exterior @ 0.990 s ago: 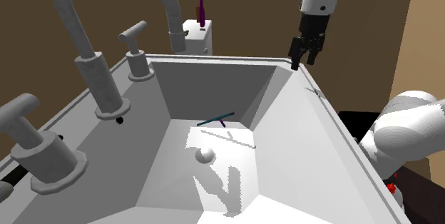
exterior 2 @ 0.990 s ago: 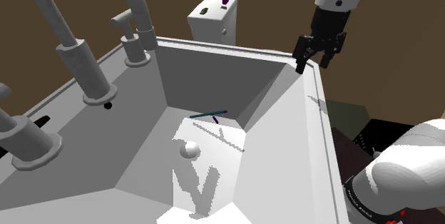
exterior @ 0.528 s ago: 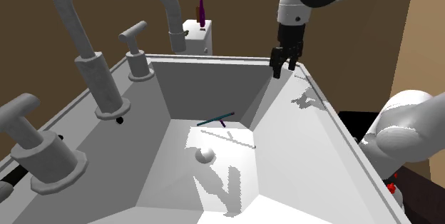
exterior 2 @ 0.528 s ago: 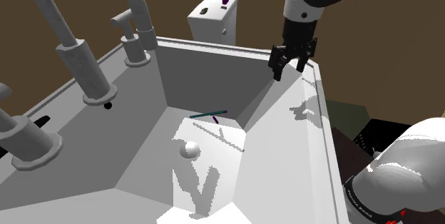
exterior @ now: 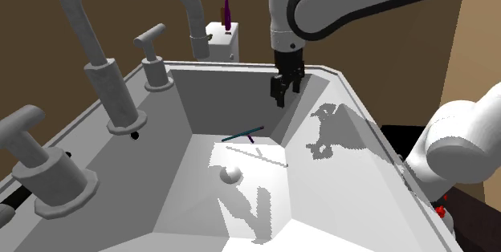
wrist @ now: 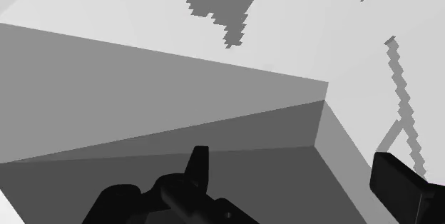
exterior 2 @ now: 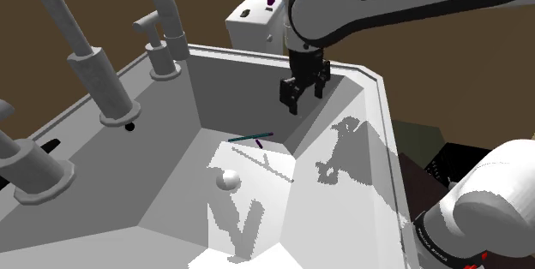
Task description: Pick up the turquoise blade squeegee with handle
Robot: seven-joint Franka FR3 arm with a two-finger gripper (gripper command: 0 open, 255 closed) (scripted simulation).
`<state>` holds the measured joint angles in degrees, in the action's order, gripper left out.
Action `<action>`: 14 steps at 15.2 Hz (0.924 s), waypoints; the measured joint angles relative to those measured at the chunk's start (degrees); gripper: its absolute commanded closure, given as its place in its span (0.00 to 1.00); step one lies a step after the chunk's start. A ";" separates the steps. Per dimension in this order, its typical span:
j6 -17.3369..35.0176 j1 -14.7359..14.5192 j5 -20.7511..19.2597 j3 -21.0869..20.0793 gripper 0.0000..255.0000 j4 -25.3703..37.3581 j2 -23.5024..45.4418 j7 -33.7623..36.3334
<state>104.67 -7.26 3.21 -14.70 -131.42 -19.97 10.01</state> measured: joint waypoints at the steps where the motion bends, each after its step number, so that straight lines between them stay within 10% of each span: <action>1: 0.45 -0.40 -0.66 -1.06 0.00 1.17 1.89 0.61; 14: 6.39 -5.87 -13.21 -10.14 0.00 13.03 25.56 9.65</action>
<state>111.07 -13.13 -10.00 -24.84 -118.39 5.58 19.66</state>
